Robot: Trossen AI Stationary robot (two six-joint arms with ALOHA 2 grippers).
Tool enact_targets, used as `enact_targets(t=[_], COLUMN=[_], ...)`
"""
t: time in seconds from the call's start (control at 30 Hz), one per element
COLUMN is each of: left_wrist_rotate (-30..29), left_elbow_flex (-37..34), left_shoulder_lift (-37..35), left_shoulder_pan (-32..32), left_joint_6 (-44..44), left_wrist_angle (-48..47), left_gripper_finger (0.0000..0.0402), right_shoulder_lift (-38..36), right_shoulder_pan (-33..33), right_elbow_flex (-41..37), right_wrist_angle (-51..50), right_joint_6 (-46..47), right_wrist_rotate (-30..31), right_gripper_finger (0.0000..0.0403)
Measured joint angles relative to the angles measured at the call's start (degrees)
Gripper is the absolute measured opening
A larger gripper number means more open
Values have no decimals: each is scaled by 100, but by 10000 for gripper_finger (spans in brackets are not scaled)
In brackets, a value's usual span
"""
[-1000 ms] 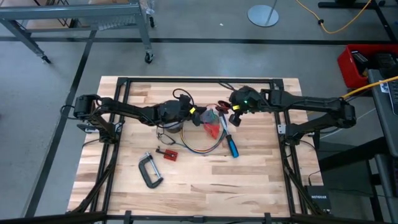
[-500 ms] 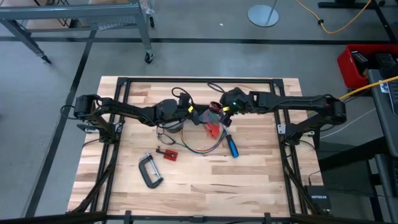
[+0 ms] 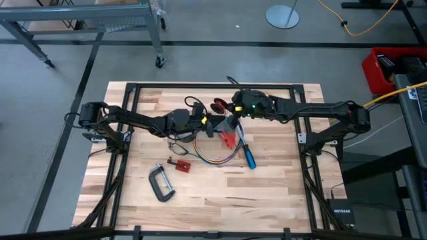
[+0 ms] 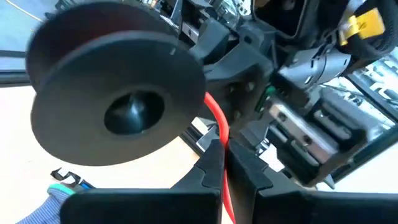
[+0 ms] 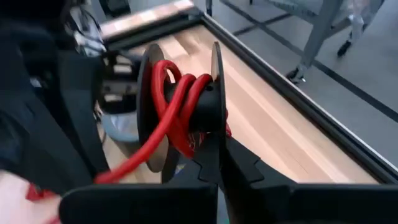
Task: Coil cords
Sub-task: Coil the red wire cable onto the black spool
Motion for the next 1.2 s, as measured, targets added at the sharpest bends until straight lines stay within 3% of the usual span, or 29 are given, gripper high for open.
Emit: enact_targets(t=[0.2, 0.5, 0.8, 1.2], left_wrist_rotate=[-51, -548, -875, -896], left_elbow_flex=[2, 14, 15, -9], left_shoulder_lift=[0, -13, -11, 15], left_shoulder_pan=[-44, -119, -104, -106], left_joint_6=[197, 306, 1085, 1698], left_wrist_angle=[-51, -627, -637, -577], left_gripper_finger=[0, 0, 1, 59], right_shoulder_lift=[-1, -276, -659, -826], right_shoulder_pan=[7, 4, 0, 0], right_elbow_flex=[0, -4, -7, 14], right_wrist_angle=[516, 448, 106, 78], right_joint_6=[83, 58, -75, -87], right_wrist_rotate=[-22, -99, -147, -547], right_gripper_finger=[5, 5, 5, 5])
